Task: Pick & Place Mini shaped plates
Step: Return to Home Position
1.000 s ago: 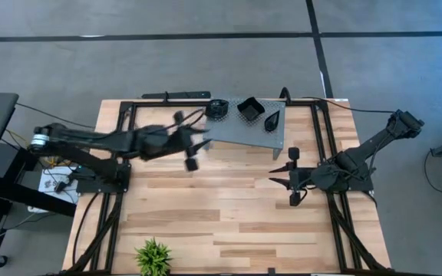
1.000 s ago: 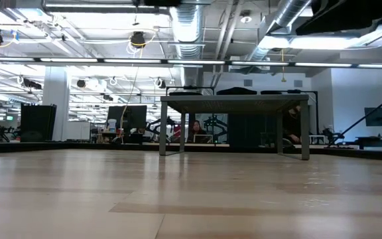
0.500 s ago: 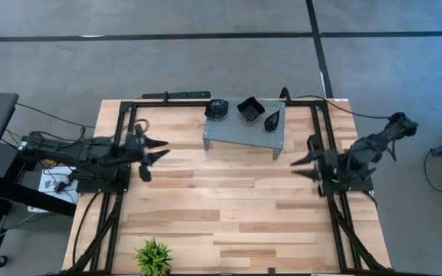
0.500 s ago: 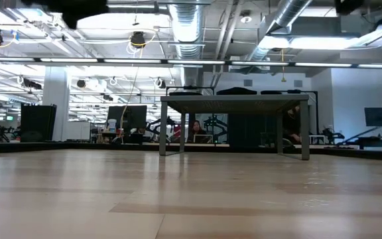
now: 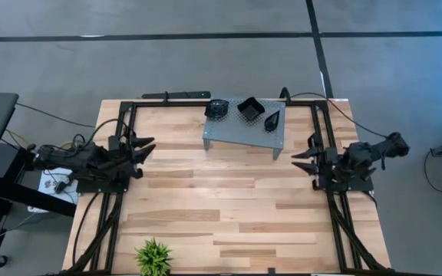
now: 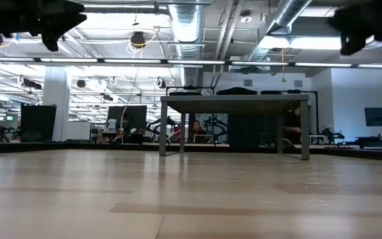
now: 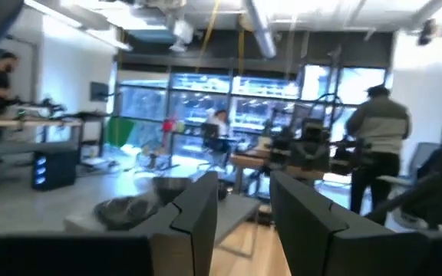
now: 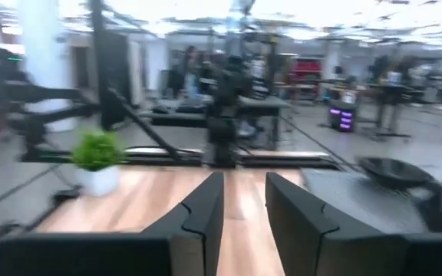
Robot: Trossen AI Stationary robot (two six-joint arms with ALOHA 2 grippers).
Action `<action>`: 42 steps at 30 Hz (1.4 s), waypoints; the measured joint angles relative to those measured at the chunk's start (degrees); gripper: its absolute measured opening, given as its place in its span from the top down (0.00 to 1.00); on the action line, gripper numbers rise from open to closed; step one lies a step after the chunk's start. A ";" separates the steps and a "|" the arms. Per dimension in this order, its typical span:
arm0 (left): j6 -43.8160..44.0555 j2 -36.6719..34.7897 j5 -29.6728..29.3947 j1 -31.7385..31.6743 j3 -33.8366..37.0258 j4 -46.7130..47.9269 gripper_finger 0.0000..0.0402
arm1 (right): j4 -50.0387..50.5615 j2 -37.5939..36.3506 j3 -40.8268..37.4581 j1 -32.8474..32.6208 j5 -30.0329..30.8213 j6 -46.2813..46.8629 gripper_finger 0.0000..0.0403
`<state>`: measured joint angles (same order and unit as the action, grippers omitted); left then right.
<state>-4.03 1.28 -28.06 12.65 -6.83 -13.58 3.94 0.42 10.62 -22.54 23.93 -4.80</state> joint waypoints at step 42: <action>7.33 4.15 -3.43 -1.18 6.49 -1.92 0.70 | -6.92 -0.08 -10.11 12.21 -8.86 7.43 0.77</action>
<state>3.29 5.43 -31.48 11.46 -0.34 -15.51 -2.98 0.34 0.51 -10.33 15.07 2.63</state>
